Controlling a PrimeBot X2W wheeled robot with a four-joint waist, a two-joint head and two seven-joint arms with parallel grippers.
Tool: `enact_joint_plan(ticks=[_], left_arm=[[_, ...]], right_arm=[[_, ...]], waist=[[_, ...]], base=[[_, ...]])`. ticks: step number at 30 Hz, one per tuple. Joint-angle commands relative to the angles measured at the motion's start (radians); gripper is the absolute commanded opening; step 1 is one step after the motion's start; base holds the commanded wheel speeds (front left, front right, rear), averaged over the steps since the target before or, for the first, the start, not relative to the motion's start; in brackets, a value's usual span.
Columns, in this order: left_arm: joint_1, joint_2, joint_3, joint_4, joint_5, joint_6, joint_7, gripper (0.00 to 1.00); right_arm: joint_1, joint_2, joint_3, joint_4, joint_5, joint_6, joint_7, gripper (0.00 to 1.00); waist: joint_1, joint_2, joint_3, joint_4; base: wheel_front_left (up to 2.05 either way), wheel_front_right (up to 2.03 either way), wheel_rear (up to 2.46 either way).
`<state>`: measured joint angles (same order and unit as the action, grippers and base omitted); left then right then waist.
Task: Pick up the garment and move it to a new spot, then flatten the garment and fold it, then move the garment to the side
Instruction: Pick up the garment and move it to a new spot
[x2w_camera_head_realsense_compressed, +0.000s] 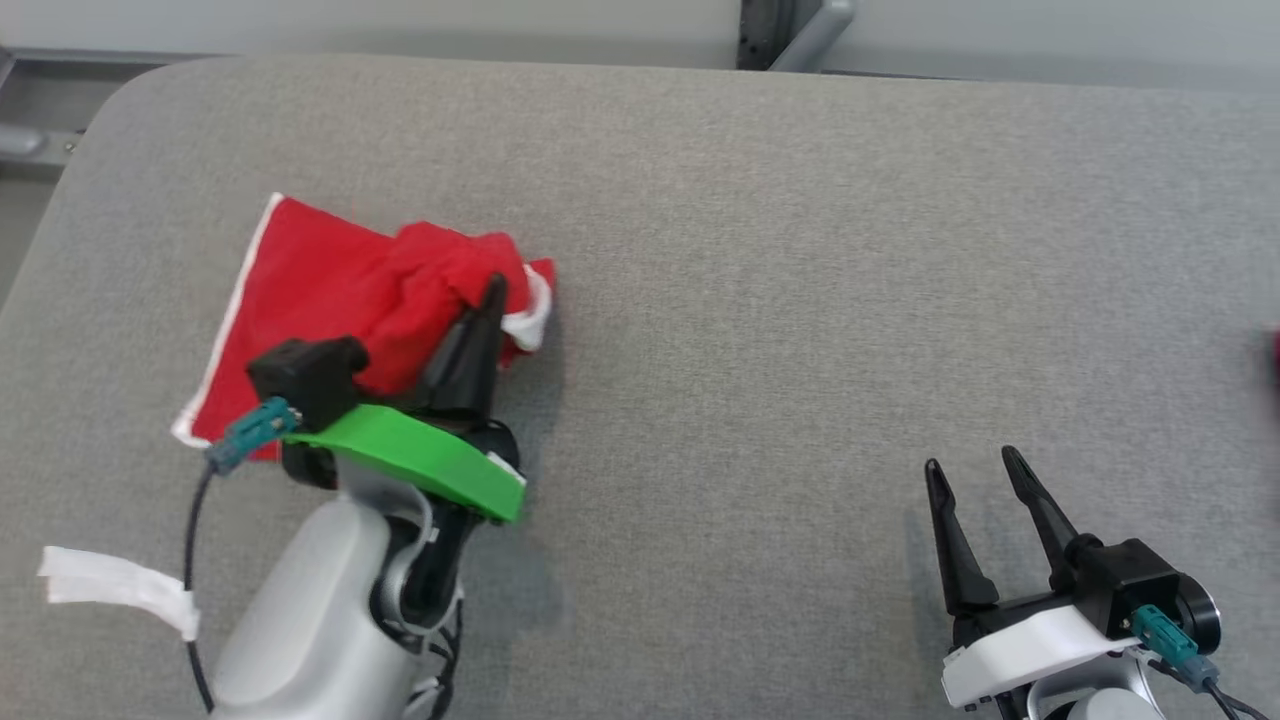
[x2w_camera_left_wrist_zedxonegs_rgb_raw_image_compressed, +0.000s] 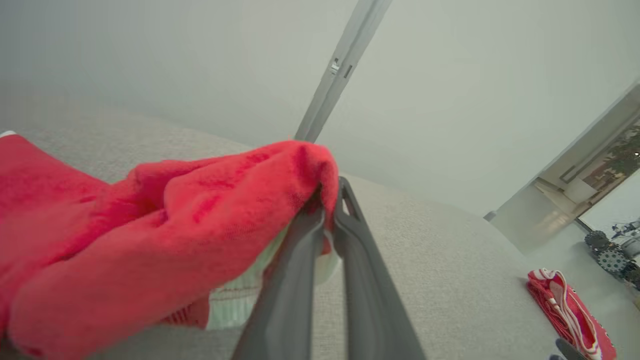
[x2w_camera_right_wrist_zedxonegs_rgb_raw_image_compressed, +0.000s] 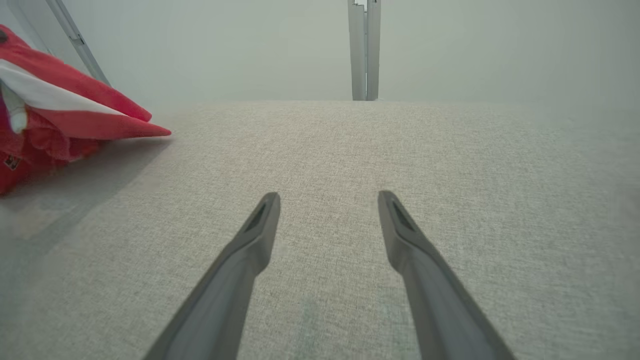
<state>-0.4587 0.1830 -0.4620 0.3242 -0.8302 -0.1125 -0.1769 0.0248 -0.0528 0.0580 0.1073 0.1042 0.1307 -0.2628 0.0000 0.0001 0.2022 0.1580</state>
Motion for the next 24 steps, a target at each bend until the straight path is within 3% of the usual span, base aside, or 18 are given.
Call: enact_joint_plan(ticks=[1,10,15,20,24], left_arm=[[0.014,-0.007,-0.012,-0.019,0.006,0.006,0.007,0.0],[-0.015,-0.084,-0.138,-0.253,0.036,0.037,0.101,0.0],[-0.041,-0.091,-0.168,-0.358,0.024,0.067,0.173,0.0],[-0.075,-0.094,-0.179,-0.415,0.007,0.117,0.265,0.0],[-0.112,-0.08,-0.174,-0.38,0.018,0.151,0.319,0.0]], right_arm=[[0.014,-0.001,0.001,0.001,0.002,0.0,-0.002,1.0],[0.006,0.001,0.012,0.0,0.046,0.0,-0.002,1.0],[-0.001,0.001,0.01,0.0,0.059,0.0,-0.002,1.0],[-0.01,0.001,0.018,-0.001,0.072,0.0,-0.002,1.0],[-0.02,0.001,0.027,0.0,0.081,0.0,-0.002,1.0]], waist=[[0.0,-0.0001,-0.059,-0.074],[0.0,-0.0001,-0.065,-0.17],[0.0,-0.0001,-0.056,-0.217],[0.0,-0.0001,-0.042,-0.252],[0.0,-0.0001,-0.021,-0.276]], base=[[0.0,0.0,0.0],[0.0,0.0,0.0],[0.0,0.0,0.0],[0.0,0.0,0.0],[0.0,0.0,0.0]])
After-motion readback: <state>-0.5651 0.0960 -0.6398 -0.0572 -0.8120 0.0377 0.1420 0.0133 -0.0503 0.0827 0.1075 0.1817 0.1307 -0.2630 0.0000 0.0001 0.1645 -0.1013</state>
